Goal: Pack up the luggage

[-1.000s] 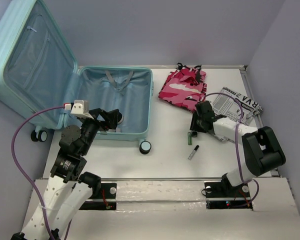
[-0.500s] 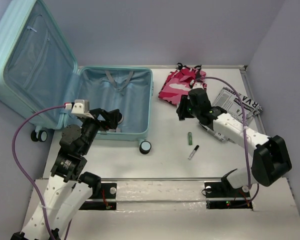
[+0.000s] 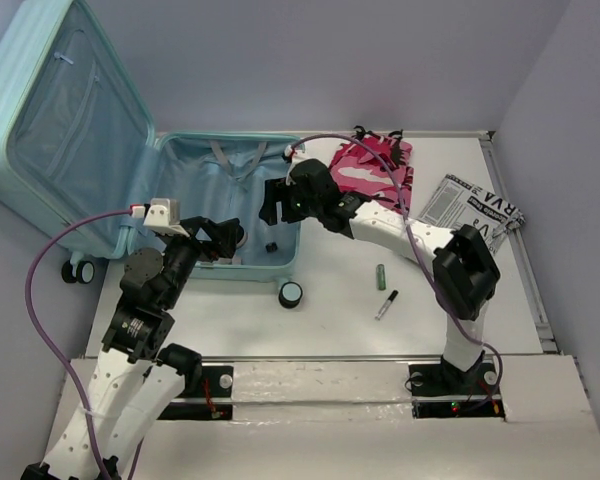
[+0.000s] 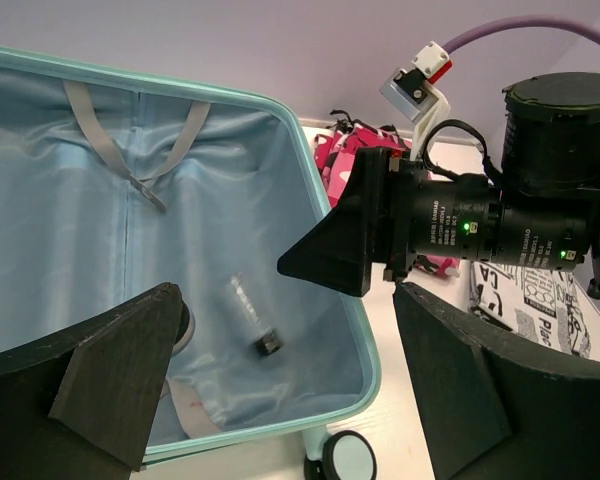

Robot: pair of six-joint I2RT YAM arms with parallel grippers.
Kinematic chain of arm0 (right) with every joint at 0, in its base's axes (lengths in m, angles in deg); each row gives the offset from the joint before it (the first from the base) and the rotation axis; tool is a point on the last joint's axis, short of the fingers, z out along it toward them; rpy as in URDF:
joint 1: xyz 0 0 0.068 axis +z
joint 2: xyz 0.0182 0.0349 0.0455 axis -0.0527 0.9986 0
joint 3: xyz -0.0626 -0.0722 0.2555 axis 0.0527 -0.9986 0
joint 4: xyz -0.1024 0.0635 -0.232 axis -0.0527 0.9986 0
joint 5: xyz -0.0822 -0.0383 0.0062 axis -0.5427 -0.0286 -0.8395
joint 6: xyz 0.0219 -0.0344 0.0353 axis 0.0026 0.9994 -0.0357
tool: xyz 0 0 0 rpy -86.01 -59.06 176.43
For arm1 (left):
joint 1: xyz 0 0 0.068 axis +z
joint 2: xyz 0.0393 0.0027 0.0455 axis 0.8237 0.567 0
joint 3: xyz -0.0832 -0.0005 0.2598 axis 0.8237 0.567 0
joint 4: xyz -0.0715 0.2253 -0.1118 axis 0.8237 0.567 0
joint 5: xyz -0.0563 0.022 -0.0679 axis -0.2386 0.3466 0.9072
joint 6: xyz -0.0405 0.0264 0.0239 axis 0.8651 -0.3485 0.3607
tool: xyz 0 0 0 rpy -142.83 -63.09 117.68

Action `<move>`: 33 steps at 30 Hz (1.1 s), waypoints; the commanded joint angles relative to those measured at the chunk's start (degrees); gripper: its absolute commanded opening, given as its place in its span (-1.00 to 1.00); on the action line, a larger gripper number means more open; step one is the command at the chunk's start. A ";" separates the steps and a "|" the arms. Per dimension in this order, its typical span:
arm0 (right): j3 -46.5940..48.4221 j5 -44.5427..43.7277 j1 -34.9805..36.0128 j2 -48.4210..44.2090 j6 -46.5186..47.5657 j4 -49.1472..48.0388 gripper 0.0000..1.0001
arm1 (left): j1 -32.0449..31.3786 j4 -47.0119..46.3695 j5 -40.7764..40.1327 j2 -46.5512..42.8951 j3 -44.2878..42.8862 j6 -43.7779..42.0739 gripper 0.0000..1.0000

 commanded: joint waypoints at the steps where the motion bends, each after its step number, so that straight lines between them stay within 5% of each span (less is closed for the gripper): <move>1: 0.65 -2.66 -0.82 -4.53 1.47 -1.70 0.60 | 0.49 -2.83 0.68 0.27 -1.07 -0.49 0.98; 8: -21.01 -11.83 -6.35 -23.59 2.71 2.67 0.03 | 0.40 -2.83 1.12 -0.08 -1.07 -0.49 0.98; 15: -42.49 -14.29 -14.27 -33.29 -0.98 11.91 0.02 | 0.22 -2.74 1.30 -0.26 -1.16 -0.32 0.98; 21: -43.49 -12.01 -14.80 -27.69 -1.68 12.36 0.16 | 0.31 -2.83 1.30 -0.78 -0.90 -0.32 0.98; 27: -40.41 -14.11 -15.32 -21.18 -2.65 12.19 0.01 | 0.31 -2.83 1.30 -1.48 -0.90 -0.41 0.98; 30: -39.62 -14.03 -15.33 -18.54 -2.56 11.66 -0.22 | 0.14 -2.83 1.30 -1.75 -0.90 -0.49 0.98; 33: -38.66 -14.99 -15.33 -17.56 -2.56 11.13 -0.73 | 0.05 -2.74 1.30 -1.92 -0.90 -0.49 0.98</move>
